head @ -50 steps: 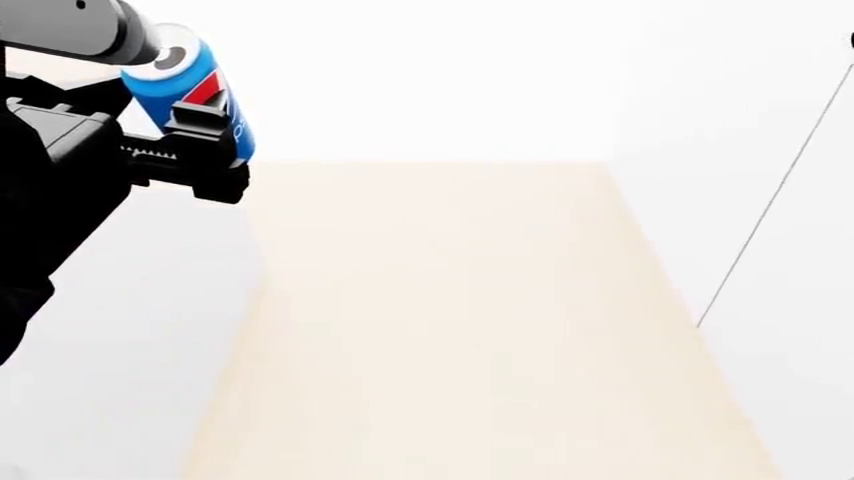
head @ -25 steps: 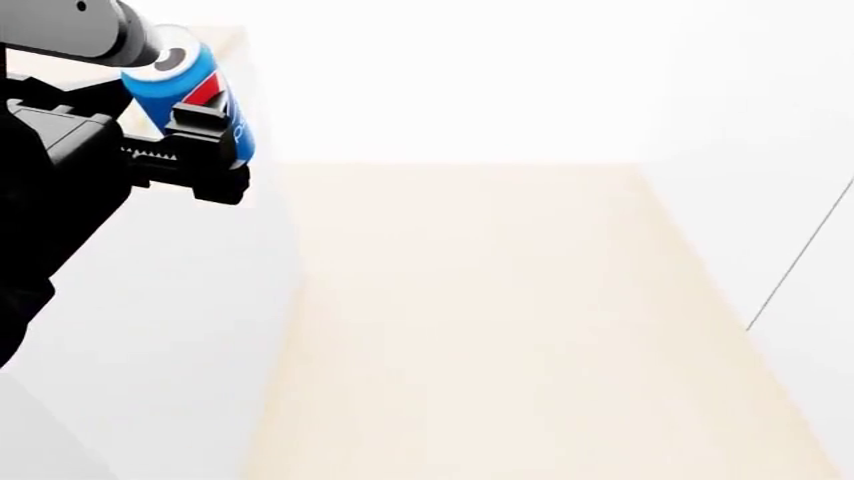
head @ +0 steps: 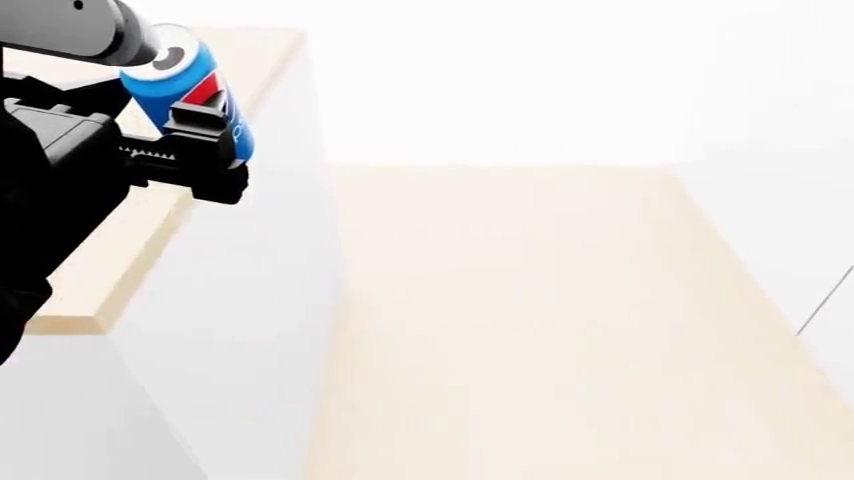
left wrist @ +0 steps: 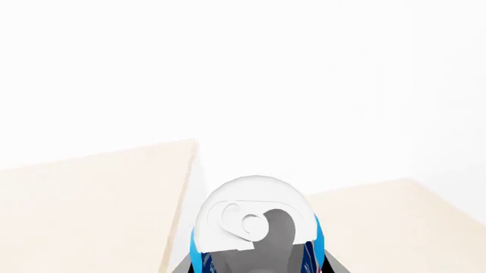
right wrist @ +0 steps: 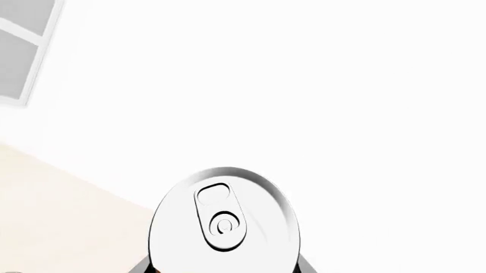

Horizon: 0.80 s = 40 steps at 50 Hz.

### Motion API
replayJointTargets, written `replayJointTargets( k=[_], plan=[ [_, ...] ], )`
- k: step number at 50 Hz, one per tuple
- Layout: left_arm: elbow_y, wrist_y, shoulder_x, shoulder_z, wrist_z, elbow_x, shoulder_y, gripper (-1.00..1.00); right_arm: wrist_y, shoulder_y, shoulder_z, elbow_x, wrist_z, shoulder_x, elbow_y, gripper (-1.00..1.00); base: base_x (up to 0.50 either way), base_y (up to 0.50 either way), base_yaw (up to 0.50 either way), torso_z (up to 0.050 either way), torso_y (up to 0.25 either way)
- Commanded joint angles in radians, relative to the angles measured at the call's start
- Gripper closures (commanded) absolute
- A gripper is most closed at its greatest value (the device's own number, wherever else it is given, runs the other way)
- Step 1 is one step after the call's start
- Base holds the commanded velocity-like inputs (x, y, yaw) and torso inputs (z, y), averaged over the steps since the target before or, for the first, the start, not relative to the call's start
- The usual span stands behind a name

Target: Move the drinks to the dining counter.

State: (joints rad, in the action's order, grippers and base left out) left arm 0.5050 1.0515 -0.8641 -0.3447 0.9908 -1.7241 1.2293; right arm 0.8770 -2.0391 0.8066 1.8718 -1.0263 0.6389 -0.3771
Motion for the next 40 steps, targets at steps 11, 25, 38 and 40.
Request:
replayJointTargets(
  k=[11,25,38,40],
  plan=[
    [0.004,-0.015,-0.006,-0.001,0.007,-0.002,-0.002,1.0,0.013,-0.001,-0.009,-0.019,0.007,0.001,-0.001,1.0,0.05,0.5,0.0,0.0,0.001],
    [0.007,-0.02,-0.011,-0.003,0.009,-0.005,-0.002,1.0,0.014,-0.001,-0.01,-0.02,0.011,0.0,0.0,1.0,0.05,0.5,0.0,0.0,0.001],
    [0.0,-0.017,-0.012,-0.009,0.002,-0.005,0.007,1.0,0.013,0.001,-0.01,-0.021,0.015,-0.006,0.003,1.0,0.05,0.5,0.0,0.001,0.001],
    [0.0,-0.017,-0.012,-0.011,0.002,-0.006,0.01,1.0,0.013,0.001,-0.01,-0.023,0.016,-0.007,0.005,1.0,0.05,0.5,0.0,0.0,0.0]
  ],
)
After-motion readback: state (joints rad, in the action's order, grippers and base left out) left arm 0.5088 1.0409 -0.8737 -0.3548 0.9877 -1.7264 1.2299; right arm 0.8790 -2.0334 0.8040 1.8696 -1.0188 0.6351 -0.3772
